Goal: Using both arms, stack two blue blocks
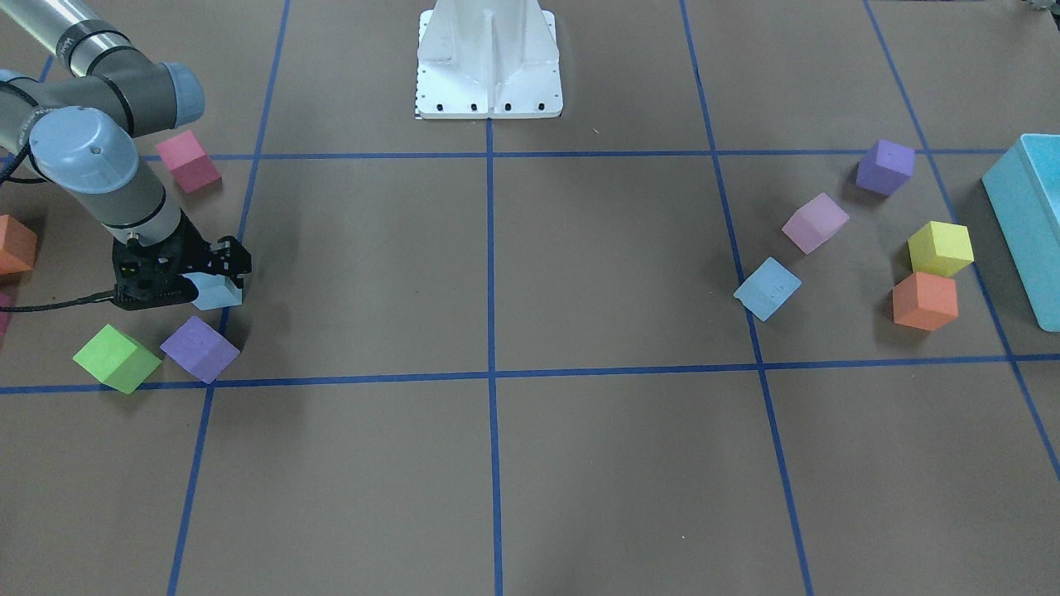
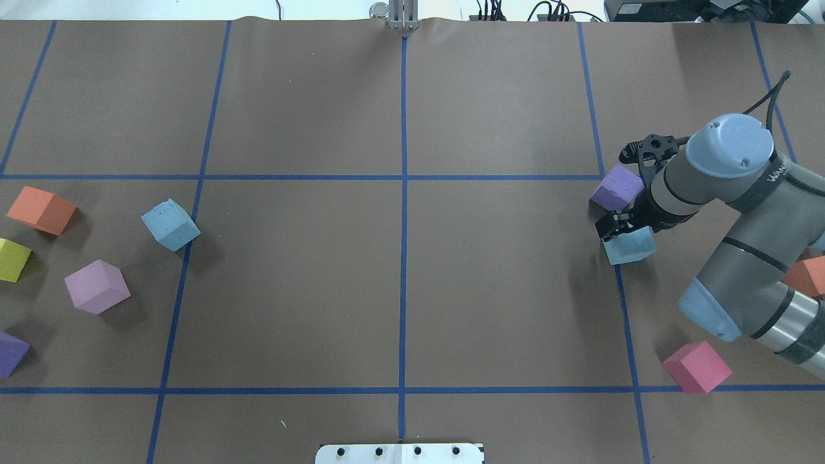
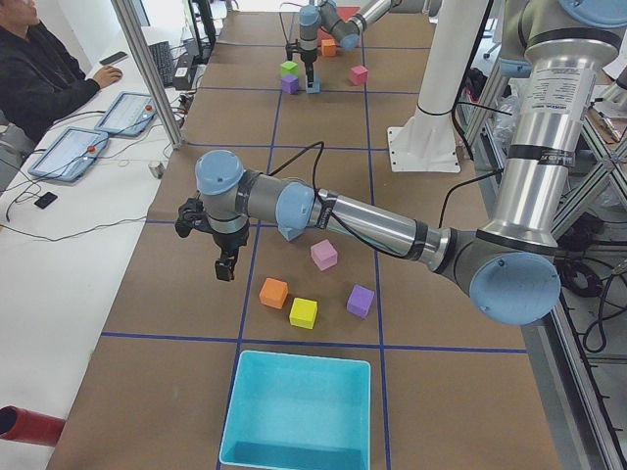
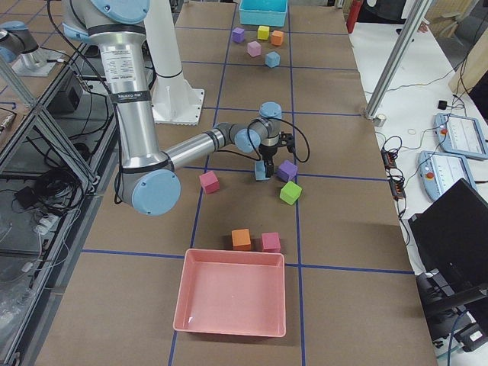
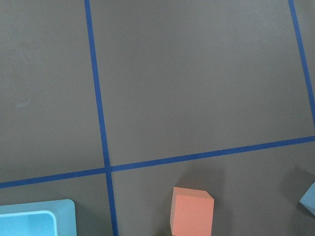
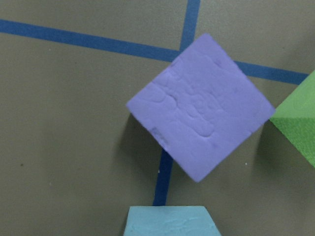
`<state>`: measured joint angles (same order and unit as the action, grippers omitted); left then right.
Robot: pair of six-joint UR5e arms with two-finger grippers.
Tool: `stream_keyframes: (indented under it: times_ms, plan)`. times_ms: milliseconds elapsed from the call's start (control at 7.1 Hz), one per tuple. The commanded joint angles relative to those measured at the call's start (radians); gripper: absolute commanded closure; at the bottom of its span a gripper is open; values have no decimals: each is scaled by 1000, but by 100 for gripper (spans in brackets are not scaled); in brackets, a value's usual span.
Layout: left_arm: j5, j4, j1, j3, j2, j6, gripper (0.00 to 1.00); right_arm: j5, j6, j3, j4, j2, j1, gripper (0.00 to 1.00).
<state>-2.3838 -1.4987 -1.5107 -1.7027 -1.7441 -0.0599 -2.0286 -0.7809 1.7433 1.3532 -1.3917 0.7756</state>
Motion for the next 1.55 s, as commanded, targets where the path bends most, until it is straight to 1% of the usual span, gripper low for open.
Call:
stream_keyframes:
  times_ms: [0, 282, 563, 704, 845, 1127, 1268, 1408]
  plan:
    - [0, 0, 1, 2, 0, 0, 0, 1, -32, 7, -9, -10, -10, 8]
    - [0, 0, 0, 8, 0, 0, 0, 1, -38, -1, -51, -15, -29, 17]
    - [0, 0, 1, 8, 0, 0, 0, 1, -31, -2, -52, -15, -29, 28]
    - [0, 0, 1, 8, 0, 0, 0, -1, -29, 2, -52, -15, -27, 29]
    - [0, 0, 0, 6, 0, 0, 0, -8, -28, 10, -52, -12, -27, 34]
    - [0, 0, 0, 6, 0, 0, 0, -31, -28, 53, -28, 0, -15, 34]
    - [0, 0, 0, 5, 0, 0, 0, -39, -28, 64, -8, 3, -10, 39]
    - [0, 0, 0, 5, 0, 0, 0, -39, -28, 64, -5, 11, -12, 40]
